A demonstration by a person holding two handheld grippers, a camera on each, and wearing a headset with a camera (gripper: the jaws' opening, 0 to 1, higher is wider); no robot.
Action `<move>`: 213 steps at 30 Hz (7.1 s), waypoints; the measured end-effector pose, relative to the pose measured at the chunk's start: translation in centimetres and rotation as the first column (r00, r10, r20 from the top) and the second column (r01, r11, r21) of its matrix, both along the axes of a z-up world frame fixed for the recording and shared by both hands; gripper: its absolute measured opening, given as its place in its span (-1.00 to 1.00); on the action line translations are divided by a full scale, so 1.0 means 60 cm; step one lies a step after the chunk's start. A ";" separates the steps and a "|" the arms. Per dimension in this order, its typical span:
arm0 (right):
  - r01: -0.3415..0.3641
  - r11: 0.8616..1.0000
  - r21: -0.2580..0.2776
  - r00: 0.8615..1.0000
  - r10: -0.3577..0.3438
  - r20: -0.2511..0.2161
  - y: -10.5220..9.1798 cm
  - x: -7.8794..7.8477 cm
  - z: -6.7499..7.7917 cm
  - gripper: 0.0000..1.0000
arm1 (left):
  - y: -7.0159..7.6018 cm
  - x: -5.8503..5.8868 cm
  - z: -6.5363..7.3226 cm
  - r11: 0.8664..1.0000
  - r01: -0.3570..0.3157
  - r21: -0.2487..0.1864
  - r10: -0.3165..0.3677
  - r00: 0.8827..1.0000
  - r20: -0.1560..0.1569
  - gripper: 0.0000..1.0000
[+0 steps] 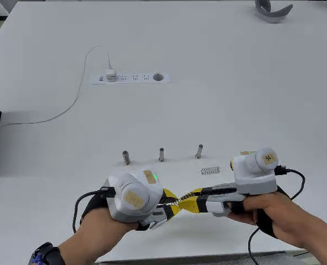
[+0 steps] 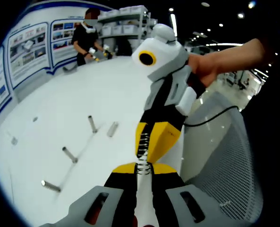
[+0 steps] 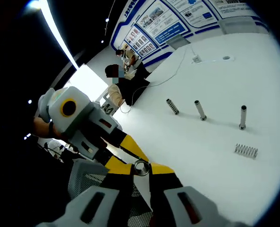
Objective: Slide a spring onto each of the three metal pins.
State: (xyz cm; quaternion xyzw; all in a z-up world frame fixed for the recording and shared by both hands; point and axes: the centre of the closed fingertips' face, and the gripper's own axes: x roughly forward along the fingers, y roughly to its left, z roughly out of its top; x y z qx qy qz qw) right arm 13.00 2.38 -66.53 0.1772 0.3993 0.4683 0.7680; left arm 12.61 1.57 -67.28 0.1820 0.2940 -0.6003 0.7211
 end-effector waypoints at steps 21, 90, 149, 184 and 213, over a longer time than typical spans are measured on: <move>-0.011 0.999 -0.035 0.999 0.010 -0.035 0.003 -0.004 -0.007 -0.74 | 0.002 -0.005 -0.007 1.000 0.023 0.007 -0.023 1.000 0.003 -0.79; 0.001 0.974 -0.227 0.999 0.008 0.038 -0.057 0.037 -0.029 -0.76 | 0.086 0.079 -0.033 0.950 -0.309 -0.048 0.304 0.949 -0.081 -0.56; 0.020 0.956 -0.292 0.989 0.024 0.146 -0.058 0.150 -0.005 -0.75 | 0.176 0.130 -0.020 0.871 -0.485 -0.083 0.477 0.874 -0.094 -0.04; -0.241 0.782 -0.574 0.905 0.395 0.158 0.029 0.258 -0.025 -0.75 | 0.240 0.152 0.005 0.760 -0.633 -0.147 0.624 0.774 -0.107 0.27; -0.310 0.693 -0.650 0.866 0.489 0.108 0.030 0.258 -0.059 -0.75 | 0.251 0.148 0.016 0.750 -0.641 -0.161 0.634 0.767 -0.100 0.32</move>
